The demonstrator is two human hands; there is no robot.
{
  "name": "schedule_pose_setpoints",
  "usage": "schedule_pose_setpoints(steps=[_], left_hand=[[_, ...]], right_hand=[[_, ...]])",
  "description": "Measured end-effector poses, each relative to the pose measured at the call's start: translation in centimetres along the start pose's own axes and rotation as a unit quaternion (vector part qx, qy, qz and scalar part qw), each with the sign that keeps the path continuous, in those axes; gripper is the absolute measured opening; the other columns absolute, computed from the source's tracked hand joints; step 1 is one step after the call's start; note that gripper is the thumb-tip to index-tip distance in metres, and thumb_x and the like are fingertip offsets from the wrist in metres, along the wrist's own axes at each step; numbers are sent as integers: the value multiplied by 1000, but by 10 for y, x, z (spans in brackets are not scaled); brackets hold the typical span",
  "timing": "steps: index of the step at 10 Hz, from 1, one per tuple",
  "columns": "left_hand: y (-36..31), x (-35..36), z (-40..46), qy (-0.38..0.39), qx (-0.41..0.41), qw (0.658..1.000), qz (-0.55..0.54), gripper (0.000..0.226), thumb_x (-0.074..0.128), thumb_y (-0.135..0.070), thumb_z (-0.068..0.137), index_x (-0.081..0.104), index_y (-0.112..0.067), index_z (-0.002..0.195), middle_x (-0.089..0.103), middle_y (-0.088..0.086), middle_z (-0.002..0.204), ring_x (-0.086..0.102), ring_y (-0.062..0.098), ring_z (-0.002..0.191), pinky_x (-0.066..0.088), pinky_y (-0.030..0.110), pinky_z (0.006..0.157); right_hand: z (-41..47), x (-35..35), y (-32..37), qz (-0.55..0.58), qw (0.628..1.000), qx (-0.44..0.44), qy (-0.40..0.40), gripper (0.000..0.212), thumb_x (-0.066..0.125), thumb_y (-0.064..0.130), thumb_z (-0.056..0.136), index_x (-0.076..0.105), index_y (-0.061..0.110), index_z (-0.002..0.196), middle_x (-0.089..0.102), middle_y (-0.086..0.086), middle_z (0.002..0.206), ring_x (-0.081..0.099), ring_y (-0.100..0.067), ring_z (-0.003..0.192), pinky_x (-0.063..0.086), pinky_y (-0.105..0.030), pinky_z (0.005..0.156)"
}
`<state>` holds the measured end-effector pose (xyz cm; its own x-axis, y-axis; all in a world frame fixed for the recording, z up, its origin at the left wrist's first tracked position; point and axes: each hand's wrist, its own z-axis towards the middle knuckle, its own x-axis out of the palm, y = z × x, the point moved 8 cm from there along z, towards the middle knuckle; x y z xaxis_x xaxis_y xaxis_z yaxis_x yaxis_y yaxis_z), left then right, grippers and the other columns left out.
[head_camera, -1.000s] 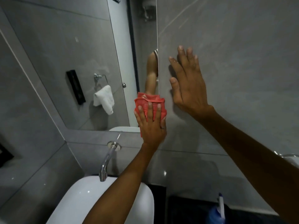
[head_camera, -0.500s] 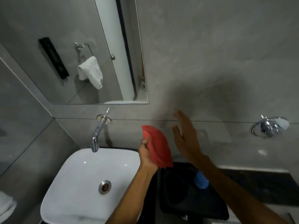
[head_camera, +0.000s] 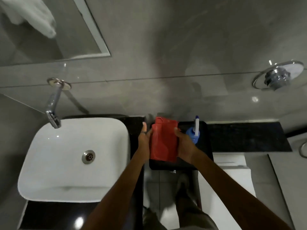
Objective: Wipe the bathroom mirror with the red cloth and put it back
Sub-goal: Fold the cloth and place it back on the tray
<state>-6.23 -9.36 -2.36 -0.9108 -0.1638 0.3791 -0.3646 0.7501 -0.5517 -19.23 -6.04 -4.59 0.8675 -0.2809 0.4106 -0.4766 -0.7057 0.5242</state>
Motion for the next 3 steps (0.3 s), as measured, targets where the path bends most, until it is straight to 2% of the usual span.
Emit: schedule_pose_setpoints(steps=[1,2,3], left_hand=[[23,-7,35,-4,-25,999,39,84,28,-70,96,51,-7,146,53,26,148,50,42,139,32,59,122],[30,-18,55,-61,-30,992,107,80,23,-68,100,40,-13,155,44,16,158,42,33,146,31,48,123],[38,-26,51,-68,17,987,148,62,24,-61,104,51,-21,143,47,6,152,57,5,133,46,22,109]], right_hand=[[36,-26,-20,-14,999,20,-29,44,52,58,97,69,24,119,79,-2,109,75,-24,100,59,-43,76],[66,-46,-31,-47,997,35,-50,48,42,56,104,58,20,133,66,-6,130,63,-29,118,52,-51,101],[73,-56,-31,-124,988,7,-97,38,38,36,110,54,15,138,55,-10,141,51,-27,134,35,-45,122]])
